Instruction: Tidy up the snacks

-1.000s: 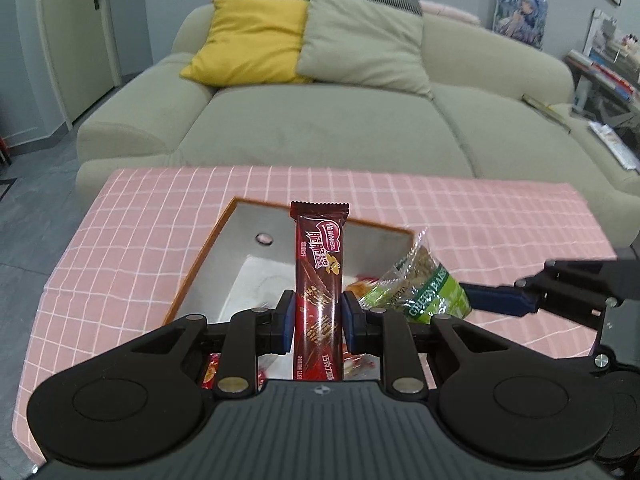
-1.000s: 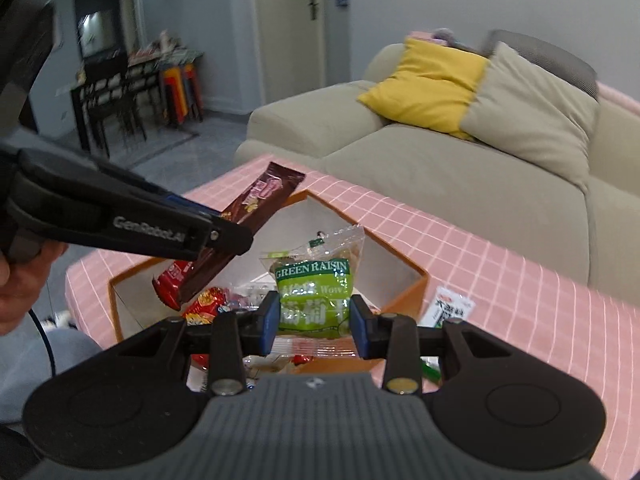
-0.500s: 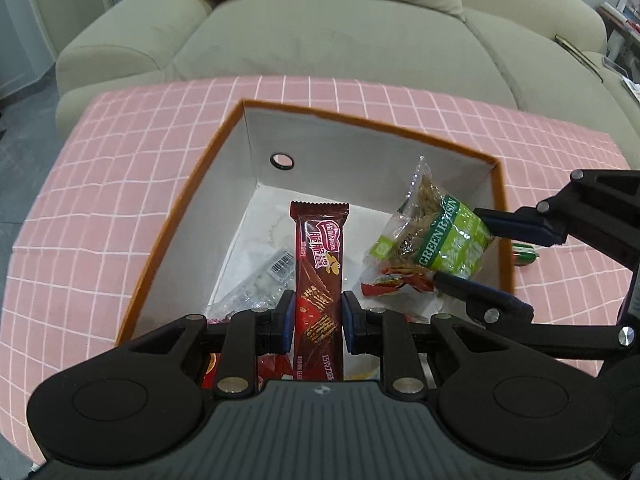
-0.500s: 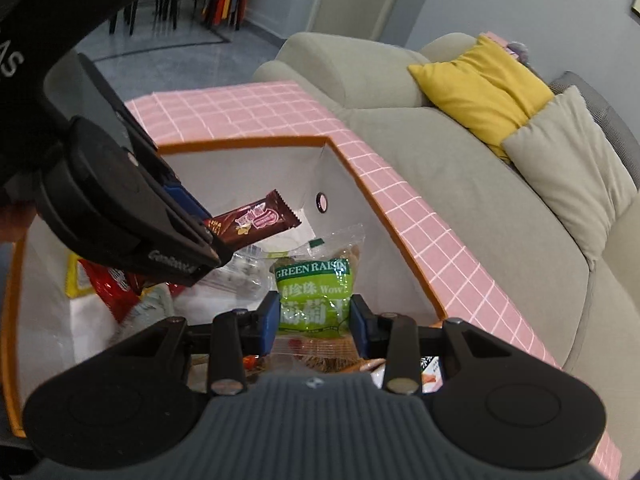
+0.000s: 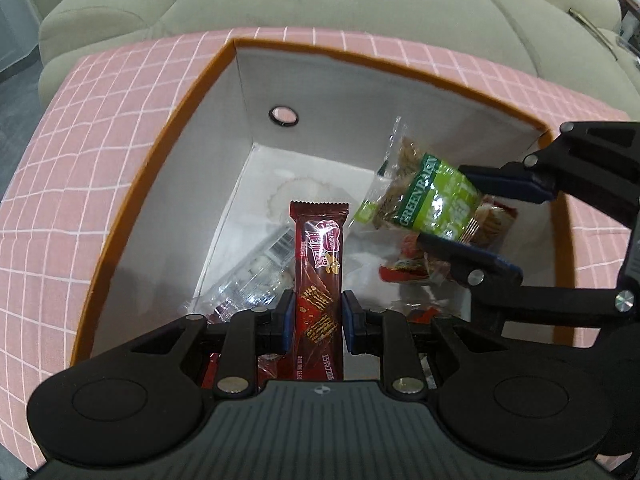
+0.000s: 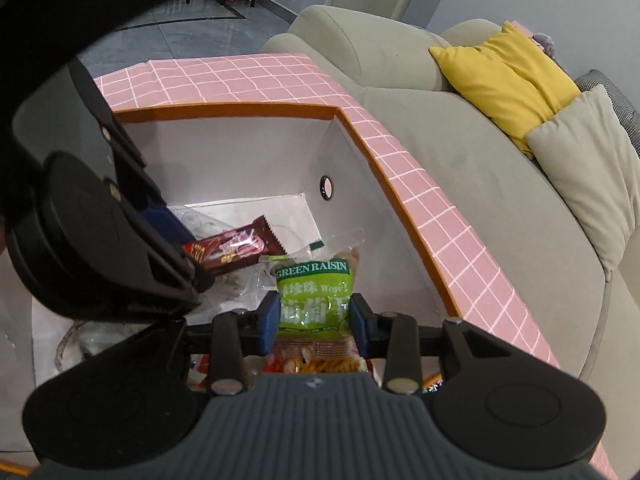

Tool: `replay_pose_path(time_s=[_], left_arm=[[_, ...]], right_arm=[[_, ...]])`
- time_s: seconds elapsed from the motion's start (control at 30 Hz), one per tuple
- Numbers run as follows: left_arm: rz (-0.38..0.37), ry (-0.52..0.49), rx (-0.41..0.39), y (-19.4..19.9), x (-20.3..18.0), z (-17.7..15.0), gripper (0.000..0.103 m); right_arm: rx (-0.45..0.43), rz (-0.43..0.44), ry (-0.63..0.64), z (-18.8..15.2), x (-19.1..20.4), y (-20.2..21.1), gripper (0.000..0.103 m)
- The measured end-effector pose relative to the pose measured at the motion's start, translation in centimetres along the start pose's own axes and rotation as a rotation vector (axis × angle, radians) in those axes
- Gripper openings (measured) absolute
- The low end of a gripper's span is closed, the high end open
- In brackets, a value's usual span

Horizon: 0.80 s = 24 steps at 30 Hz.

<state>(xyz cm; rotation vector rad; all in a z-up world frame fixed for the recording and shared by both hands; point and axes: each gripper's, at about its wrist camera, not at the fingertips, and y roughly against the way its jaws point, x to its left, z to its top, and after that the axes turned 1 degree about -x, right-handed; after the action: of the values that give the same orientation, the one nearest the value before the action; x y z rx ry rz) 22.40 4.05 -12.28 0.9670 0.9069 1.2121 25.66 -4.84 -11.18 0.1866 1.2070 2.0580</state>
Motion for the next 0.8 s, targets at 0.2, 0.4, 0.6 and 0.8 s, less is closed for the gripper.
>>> replay_pose_path(time_s=[0.2,0.4,0.6,0.8], left_arm=[[0.01,0.023,0.01,-0.4,0.4,0.3,0.026],[0.045,0.033,0.009,-0.5,0.5,0.5,0.033],[0.062,0.048,-0.008,0.9,0.8,0.2,0.059],[0.082,0.066,-0.039,2.9,0.6,-0.3,0.07]], right_arm=[[0.014,0.005,-0.02,0.2,-0.1,-1.0,0.035],[0.025,0.008,-0.041,0.4,-0.1,-1.2,0.04],[0.039,-0.007,-0.115,0.2,-1.2,-0.2,0.059],[0.012,-0.011,-0.165,0.3,-1.8,2.4,0.073]])
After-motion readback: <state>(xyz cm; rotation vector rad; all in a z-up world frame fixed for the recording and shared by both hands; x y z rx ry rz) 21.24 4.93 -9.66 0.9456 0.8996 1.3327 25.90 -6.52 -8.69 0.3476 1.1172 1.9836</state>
